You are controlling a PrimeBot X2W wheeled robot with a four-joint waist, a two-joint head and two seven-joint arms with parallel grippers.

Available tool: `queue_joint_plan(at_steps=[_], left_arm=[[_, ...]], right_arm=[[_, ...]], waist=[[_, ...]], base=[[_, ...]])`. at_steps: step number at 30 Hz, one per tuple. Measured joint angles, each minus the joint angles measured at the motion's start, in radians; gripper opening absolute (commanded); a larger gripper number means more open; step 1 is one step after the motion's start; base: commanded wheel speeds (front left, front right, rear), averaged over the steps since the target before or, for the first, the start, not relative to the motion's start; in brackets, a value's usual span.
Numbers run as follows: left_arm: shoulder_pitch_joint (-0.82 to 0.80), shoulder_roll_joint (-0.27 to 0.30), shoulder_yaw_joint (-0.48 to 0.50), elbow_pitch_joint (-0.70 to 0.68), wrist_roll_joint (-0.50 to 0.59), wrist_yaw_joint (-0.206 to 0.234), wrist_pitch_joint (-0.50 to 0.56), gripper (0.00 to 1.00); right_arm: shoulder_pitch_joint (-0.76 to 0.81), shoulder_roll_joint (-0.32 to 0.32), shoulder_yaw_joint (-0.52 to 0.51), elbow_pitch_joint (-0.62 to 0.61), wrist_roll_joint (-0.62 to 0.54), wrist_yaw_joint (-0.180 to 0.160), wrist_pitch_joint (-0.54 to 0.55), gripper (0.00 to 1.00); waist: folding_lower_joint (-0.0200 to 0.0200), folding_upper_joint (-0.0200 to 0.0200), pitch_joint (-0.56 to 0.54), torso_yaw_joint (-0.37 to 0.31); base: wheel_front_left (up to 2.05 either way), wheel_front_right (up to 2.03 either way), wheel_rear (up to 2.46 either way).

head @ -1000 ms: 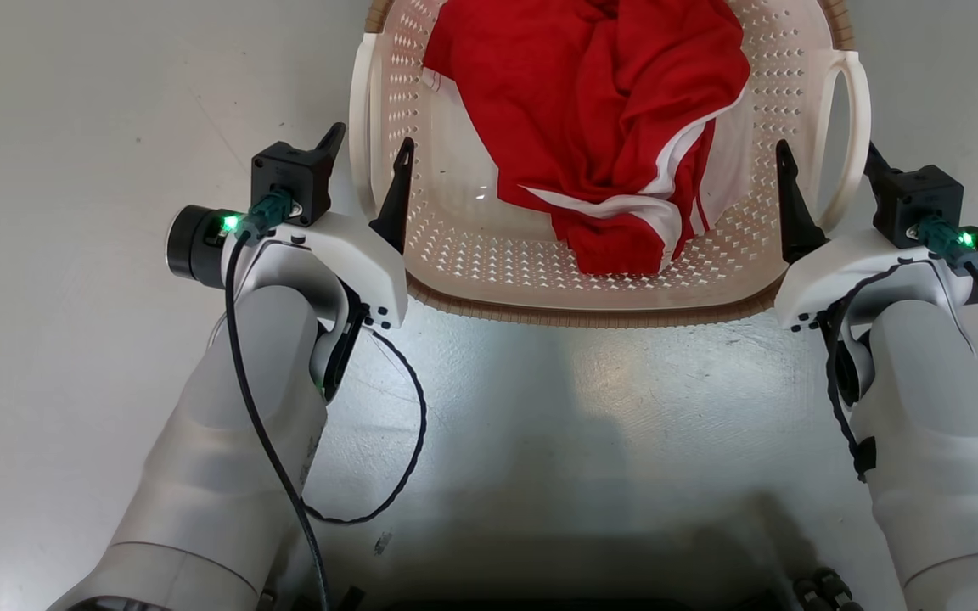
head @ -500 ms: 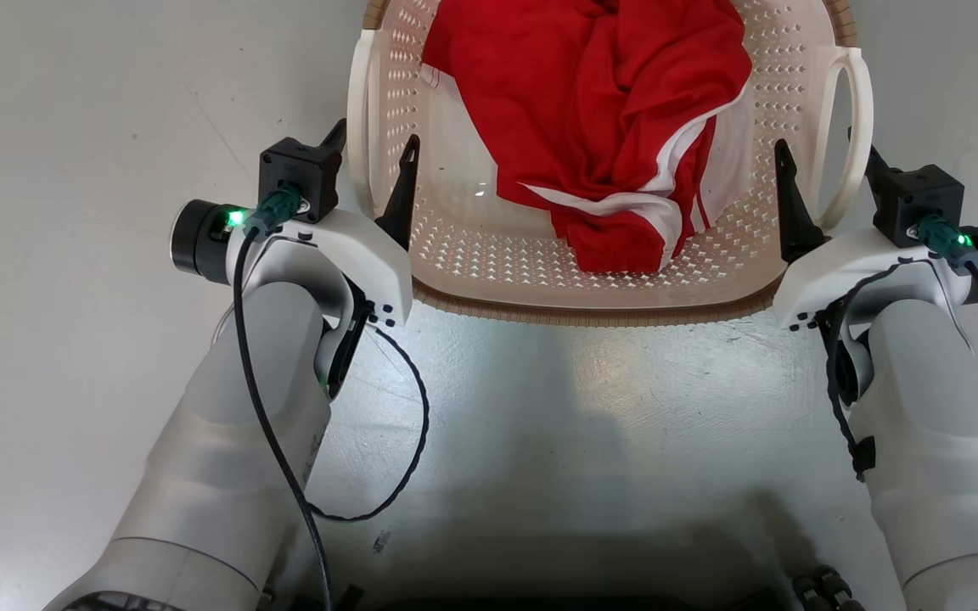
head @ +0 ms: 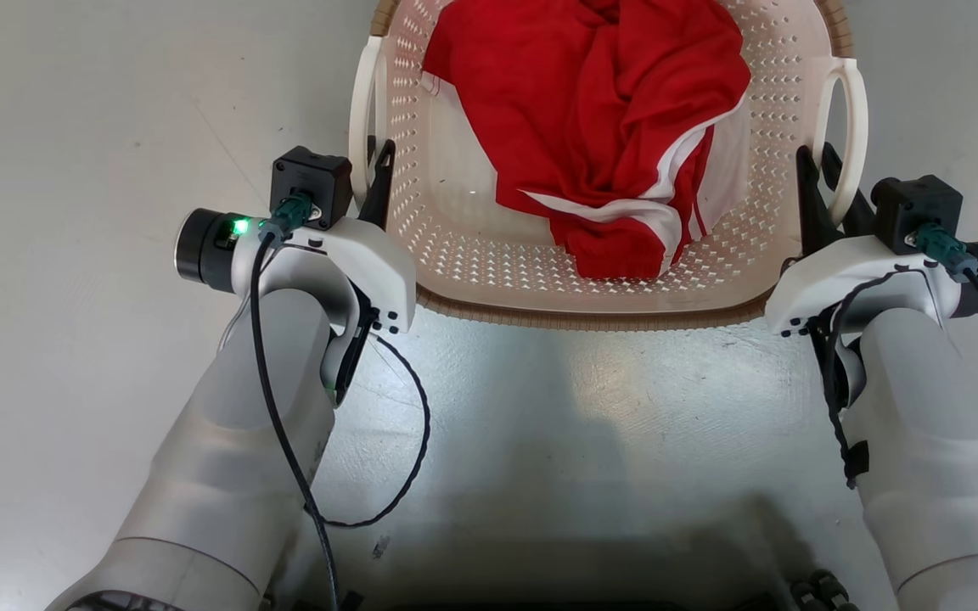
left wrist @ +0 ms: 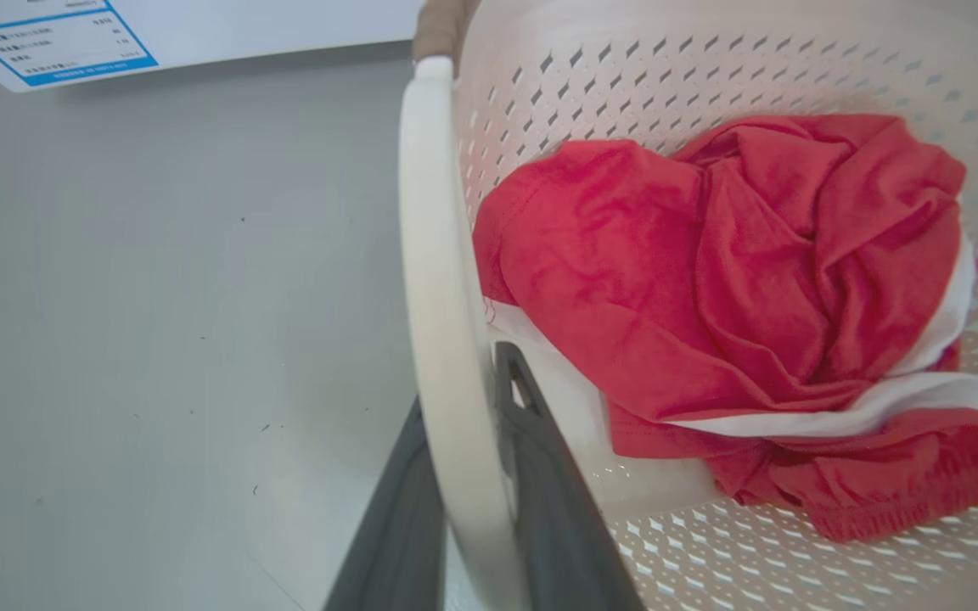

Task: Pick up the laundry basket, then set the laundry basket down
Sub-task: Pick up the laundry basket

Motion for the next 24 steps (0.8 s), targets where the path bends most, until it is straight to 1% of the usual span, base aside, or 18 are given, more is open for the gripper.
queue_joint_plan(at_steps=[6, 14, 20, 24], left_arm=[[0.0, 0.004, -0.018, 0.013, -0.011, 0.01, 0.001, 0.0], [0.012, 0.005, -0.012, 0.062, -0.01, 0.012, 0.001, 0.0], [0.033, 0.001, -0.011, 0.135, -0.009, 0.006, 0.001, 0.0], [0.048, 0.0, -0.011, 0.189, -0.01, 0.001, 0.001, 0.0]], right_arm=[[0.001, -0.003, 0.03, 0.024, 0.037, -0.001, 0.0, 0.0], [0.001, -0.006, 0.088, 0.066, 0.072, -0.001, 0.0, 0.0], [0.001, -0.004, 0.138, 0.147, 0.089, -0.001, 0.0, 0.0], [0.0, -0.004, 0.196, 0.194, 0.12, -0.002, 0.011, 0.0]], waist=[[0.0, 0.0, -0.028, -0.005], [0.0, 0.0, -0.074, -0.029], [-0.0001, 0.0, -0.138, -0.039], [0.0, 0.0, -0.195, -0.045]], base=[[0.0, 0.0, 0.0], [0.0, 0.0, 0.0], [0.0, 0.0, 0.0], [0.0, 0.0, 0.0]])
